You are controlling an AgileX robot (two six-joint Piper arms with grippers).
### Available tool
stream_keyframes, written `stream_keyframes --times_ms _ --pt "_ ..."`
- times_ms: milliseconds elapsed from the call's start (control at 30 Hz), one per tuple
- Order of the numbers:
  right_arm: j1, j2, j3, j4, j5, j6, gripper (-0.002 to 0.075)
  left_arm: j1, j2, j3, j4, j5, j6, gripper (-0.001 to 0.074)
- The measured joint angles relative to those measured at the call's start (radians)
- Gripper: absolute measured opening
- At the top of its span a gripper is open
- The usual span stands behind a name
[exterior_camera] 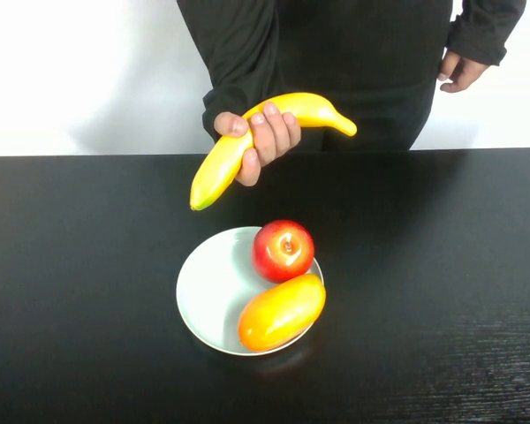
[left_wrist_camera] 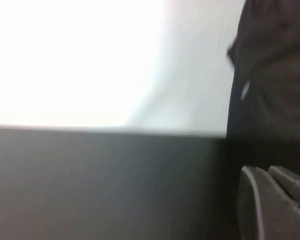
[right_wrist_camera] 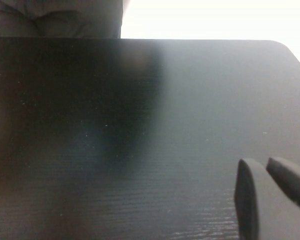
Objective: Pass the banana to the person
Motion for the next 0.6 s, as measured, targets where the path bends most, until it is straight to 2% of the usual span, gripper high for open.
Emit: stream_keyframes --times_ms 267,600 --pt "0.0 0.0 0.0 0.0 0.0 0.0 -0.0009 0.0 0.0 0.0 0.0 0.222 0.002 -0.0003" --pt "0.0 0.0 0.0 0.0 0.0 0.0 -0.0009 0.0 0.0 0.0 0.002 0.23 0.002 -0.0003"
